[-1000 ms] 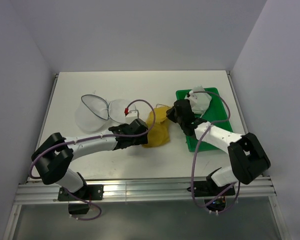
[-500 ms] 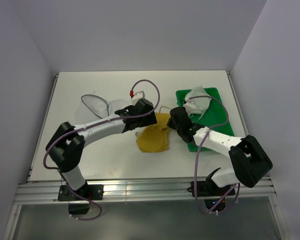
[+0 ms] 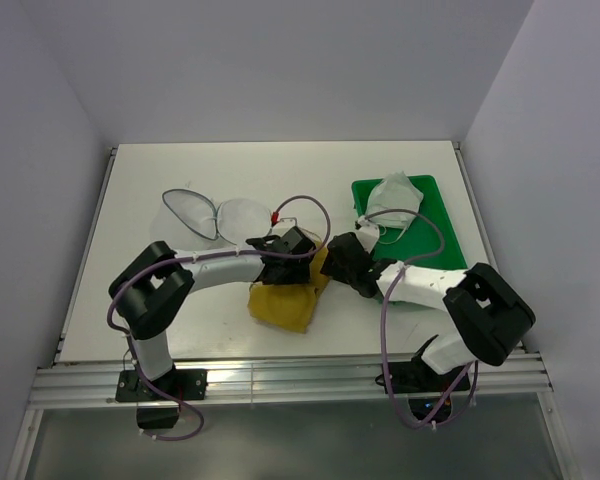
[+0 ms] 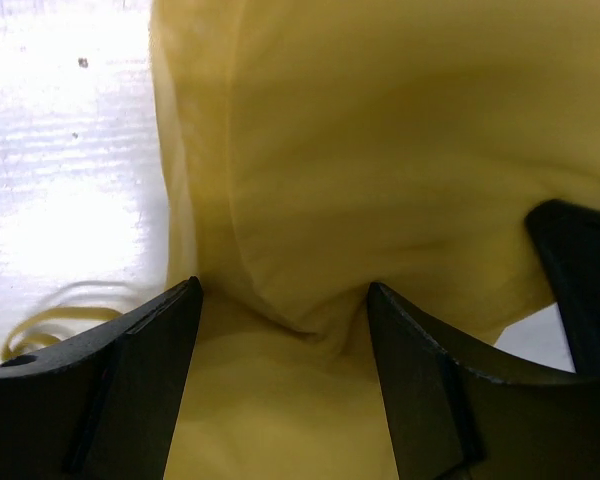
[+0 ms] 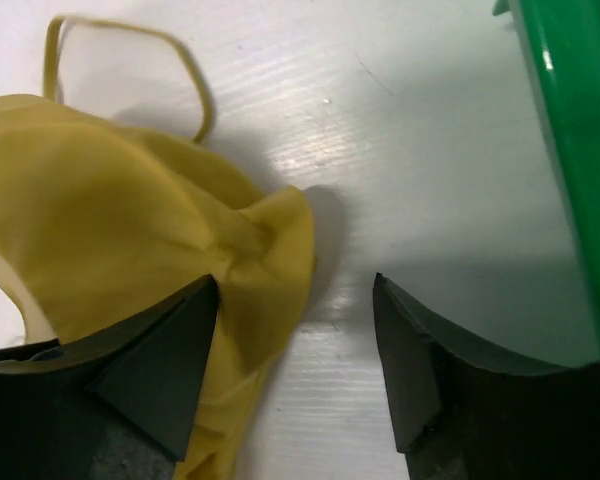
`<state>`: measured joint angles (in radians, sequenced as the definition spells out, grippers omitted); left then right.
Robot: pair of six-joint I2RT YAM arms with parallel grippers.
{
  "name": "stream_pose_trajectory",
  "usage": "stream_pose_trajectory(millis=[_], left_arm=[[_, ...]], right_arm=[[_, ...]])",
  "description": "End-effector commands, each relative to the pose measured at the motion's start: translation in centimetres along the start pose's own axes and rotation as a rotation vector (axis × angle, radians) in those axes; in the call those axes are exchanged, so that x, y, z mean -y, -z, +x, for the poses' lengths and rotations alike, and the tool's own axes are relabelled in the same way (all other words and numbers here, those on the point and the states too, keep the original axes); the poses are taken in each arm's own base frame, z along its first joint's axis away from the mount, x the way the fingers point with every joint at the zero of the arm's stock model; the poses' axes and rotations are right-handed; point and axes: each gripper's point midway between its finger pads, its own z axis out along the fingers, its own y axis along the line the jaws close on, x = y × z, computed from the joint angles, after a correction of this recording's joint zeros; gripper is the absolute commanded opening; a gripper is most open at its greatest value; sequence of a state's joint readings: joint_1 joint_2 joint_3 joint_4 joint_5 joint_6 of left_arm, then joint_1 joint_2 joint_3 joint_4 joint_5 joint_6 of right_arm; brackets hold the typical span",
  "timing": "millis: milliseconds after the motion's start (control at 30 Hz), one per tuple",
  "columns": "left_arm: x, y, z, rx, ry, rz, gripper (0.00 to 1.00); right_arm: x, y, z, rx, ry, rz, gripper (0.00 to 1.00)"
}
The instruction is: Place the bra in the laundry bag and zip it closed
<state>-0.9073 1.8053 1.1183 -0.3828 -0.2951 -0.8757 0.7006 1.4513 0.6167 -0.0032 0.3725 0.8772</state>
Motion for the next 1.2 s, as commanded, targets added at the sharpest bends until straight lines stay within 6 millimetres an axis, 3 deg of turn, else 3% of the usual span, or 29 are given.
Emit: stream_pose_trajectory(millis=[0, 100, 233, 267, 367, 467, 567, 633, 767, 933, 1067, 1167], left_arm=[[-0.5, 0.6, -0.3, 0.019, -0.033, -0.013, 0.75], [-0.8, 0.6, -0.1, 0.016, -0.051, -0.021, 0.75], [-1.4, 1.9, -1.3, 0.053, -0.066, -0.033, 0.76], [-1.3, 2.3, -2.0, 0.066, -0.066, -0.033, 0.76], [-1.3, 4.1, -4.0, 0.112, -0.068, -0.024, 0.77], [-0.9, 6.9, -6.8, 0.179, -0.045, 0.011, 0.79], [-0.8, 8.6, -7.9, 0.187, -0.051, 0.027, 0.79], [-1.0, 9.1, -7.6, 0.175, -0.056, 0.027, 0.78], [-1.9, 9.0, -5.1, 0.11, -0.057, 0.043, 0.75], [-2.3, 8.2, -2.3, 0.059, -0.053, 0.052, 0.73], [-2.5, 6.3, -0.4, 0.021, -0.082, -0.001, 0.73], [-3.1, 5.0, -0.2, 0.027, -0.092, -0.059, 0.72]], right_arm=[[-0.5, 1.2, -1.2, 0.021, -0.039, -0.005, 0.71], [-1.4, 2.3, -2.9, 0.042, -0.032, -0.013, 0.75], [-3.0, 2.8, -5.2, 0.071, 0.006, -0.074, 0.77], [-3.7, 2.6, -6.5, 0.096, -0.008, -0.117, 0.77], [-5.2, 2.6, -7.7, 0.095, 0.019, -0.223, 0.77], [-5.4, 2.1, -8.8, 0.099, 0.024, -0.262, 0.77], [-5.9, 1.6, -9.1, 0.074, 0.041, -0.333, 0.77], [-6.2, 1.1, -8.7, 0.049, 0.072, -0.364, 0.77], [-7.8, 0.4, -8.1, 0.016, 0.101, -0.446, 0.77], [-7.9, -1.8, -6.3, -0.055, 0.107, -0.446, 0.77], [-7.7, -2.7, -5.4, -0.075, 0.11, -0.447, 0.75], [-7.4, -3.1, -5.1, -0.078, 0.119, -0.434, 0.74]])
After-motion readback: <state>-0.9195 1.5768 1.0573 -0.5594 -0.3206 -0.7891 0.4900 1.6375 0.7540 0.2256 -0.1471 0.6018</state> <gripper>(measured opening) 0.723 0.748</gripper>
